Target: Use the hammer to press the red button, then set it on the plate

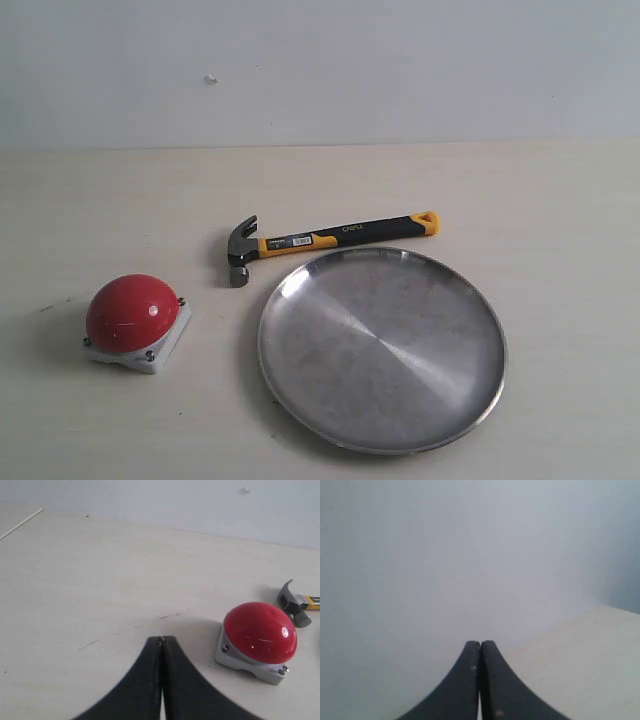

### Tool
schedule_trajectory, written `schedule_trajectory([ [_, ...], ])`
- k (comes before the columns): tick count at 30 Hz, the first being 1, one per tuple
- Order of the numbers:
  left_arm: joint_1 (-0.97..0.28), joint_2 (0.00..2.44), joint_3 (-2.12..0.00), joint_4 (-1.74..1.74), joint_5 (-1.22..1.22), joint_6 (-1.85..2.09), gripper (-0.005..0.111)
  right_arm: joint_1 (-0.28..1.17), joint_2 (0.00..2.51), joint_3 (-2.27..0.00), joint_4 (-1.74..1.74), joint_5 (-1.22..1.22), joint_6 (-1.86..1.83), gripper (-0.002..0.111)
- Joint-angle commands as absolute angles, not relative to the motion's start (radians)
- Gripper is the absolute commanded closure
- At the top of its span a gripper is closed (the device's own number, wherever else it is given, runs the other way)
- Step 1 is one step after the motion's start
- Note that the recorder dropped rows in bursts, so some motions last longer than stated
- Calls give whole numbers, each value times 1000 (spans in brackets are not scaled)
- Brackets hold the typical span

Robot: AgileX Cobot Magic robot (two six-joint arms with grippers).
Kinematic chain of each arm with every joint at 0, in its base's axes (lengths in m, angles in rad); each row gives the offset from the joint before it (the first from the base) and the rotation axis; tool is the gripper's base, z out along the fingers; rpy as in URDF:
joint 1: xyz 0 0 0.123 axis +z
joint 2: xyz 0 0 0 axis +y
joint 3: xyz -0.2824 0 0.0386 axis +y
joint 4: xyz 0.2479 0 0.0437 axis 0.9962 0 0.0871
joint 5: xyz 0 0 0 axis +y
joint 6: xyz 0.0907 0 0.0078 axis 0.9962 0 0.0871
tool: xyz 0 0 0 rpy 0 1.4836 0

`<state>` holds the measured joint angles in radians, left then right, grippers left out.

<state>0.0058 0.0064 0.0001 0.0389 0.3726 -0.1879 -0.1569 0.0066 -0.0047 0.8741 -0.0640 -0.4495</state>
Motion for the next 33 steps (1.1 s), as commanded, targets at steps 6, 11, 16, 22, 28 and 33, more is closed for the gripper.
schedule_trajectory([
  [6,-1,0,0,34,368,-189,107,-164,128,-212,534,-353,30,108],
  [11,-1,0,0,34,368,-189,107,-164,503,-490,311,-132,53,108],
  [16,-1,0,0,34,368,-189,107,-164,952,-838,107,322,-80,108],
  [22,-1,0,0,33,366,-189,107,-105,1419,-1175,328,799,-495,108],
  [28,-1,0,0,33,366,-189,107,99,1760,-1488,369,1073,-714,108],
  [33,-1,0,0,33,366,-189,107,251,1965,-1703,297,1080,-950,108],
])
